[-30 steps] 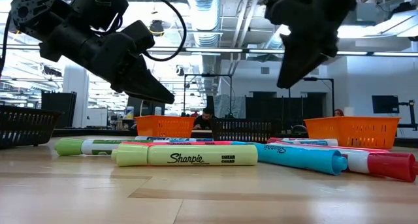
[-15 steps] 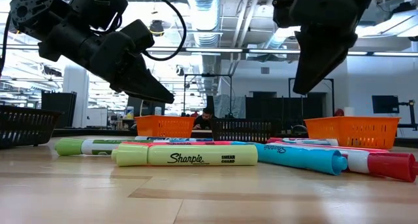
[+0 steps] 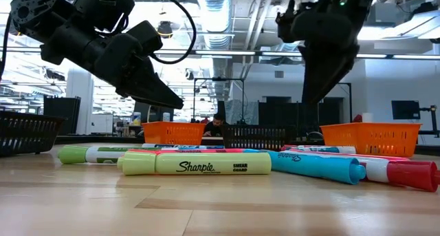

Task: Pick & Place Markers
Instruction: Put the light blue marker into the bottom black bin

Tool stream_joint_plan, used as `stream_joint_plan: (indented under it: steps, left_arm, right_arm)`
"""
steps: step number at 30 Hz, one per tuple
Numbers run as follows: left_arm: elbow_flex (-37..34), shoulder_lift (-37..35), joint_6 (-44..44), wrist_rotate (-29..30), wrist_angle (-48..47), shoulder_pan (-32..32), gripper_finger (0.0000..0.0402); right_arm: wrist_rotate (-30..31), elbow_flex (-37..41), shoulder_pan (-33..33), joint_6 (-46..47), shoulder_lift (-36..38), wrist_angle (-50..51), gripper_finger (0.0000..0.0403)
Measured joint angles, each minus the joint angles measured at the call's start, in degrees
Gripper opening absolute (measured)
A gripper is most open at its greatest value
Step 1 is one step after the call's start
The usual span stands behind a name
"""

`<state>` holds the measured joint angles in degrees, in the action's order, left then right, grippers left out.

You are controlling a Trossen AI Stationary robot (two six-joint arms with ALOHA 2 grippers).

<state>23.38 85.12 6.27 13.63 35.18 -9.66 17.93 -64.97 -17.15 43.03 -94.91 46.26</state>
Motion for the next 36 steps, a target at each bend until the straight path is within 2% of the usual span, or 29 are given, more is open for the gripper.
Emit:
stream_joint_plan:
  steps: [7, 12, 16, 26, 36]
  left_arm:
    - [0.00, 0.00, 0.01, 0.00, 0.00, -0.01, 0.0150]
    - [0.00, 0.00, 0.01, -0.01, 0.00, -0.01, 0.0150]
    - [0.00, 0.00, 0.01, -0.02, 0.02, -0.01, 0.0150]
    - [0.00, 0.00, 0.01, 0.00, 0.02, -0.01, 0.0150]
    - [0.00, 0.00, 0.01, 0.00, 0.04, -0.01, 0.0150]
  right_arm:
    - [-0.07, 0.41, 1.60, -0.15, 0.00, -0.39, 0.0169]
    - [-4.33, 5.05, 1.90, -0.11, -0.02, -2.58, 0.0171]
    - [-4.45, 8.73, 1.92, -0.30, -0.02, -4.69, 0.0173]
    - [-4.13, 15.82, 3.82, -11.76, -0.04, -15.89, 0.0159]
    - [-4.74, 20.70, 5.26, -13.09, 0.26, -21.41, 0.0122]
